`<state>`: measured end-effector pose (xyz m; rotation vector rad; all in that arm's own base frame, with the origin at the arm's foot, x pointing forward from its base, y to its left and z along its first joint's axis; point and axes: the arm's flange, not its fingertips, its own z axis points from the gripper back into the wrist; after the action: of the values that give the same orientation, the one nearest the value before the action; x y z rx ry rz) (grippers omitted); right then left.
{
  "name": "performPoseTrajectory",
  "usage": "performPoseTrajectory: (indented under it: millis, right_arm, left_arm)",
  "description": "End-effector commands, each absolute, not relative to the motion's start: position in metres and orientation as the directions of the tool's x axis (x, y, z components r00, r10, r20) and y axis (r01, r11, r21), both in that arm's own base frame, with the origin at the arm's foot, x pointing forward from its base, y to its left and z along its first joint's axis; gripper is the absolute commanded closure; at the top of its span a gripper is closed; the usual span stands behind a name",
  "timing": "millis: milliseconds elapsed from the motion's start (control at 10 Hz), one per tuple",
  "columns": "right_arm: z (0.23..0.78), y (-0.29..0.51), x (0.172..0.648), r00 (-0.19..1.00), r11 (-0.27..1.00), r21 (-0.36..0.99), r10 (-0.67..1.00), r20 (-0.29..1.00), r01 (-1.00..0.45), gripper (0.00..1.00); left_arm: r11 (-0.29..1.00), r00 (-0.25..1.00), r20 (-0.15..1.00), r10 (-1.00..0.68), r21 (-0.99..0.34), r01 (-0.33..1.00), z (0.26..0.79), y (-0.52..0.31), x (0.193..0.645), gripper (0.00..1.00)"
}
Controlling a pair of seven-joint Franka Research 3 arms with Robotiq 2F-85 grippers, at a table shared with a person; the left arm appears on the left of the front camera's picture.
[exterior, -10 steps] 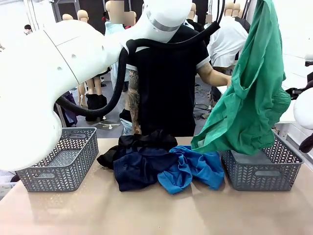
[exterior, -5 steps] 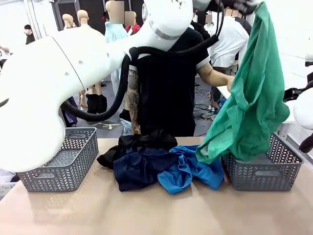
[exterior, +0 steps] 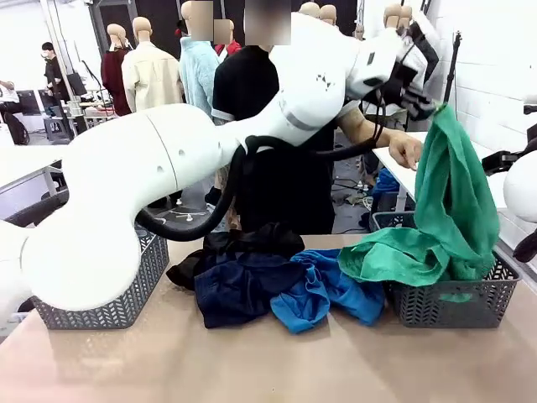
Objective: Sort the tops and bottoms.
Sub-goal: Sort the clothes according to human instructions.
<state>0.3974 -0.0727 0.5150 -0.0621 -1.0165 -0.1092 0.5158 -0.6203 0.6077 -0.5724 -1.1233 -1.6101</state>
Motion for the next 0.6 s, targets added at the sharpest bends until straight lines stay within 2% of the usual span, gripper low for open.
performPoseTrajectory:
  millis: [0, 200, 300, 500]
  right_arm:
    - [0.514, -0.073, 0.398, 0.527, 0.993, -0.001, -0.063, 0.847, 0.119, 0.00]
    - [0.514, -0.073, 0.398, 0.527, 0.993, -0.001, -0.063, 0.847, 0.119, 0.00]
    - [0.514, -0.073, 0.398, 0.527, 0.993, -0.001, -0.063, 0.847, 0.119, 0.00]
    - [0.514, -0.073, 0.398, 0.527, 0.993, -0.001, -0.063, 0.847, 0.119, 0.00]
  left_arm:
    - [-0.035, -0.264, 0.791, -0.552, 0.295, 0.955, 0.644, -0.759, 0.661, 1.00]
    - [0.048, -0.209, 0.760, -0.615, 0.300, 0.953, 0.615, -0.727, 0.680, 1.00]
    - [0.078, -0.153, 0.762, -0.630, 0.258, 0.963, 0.602, -0.715, 0.686, 1.00]
    - [0.054, -0.036, 0.776, -0.629, 0.090, 0.995, 0.564, -0.701, 0.682, 1.00]
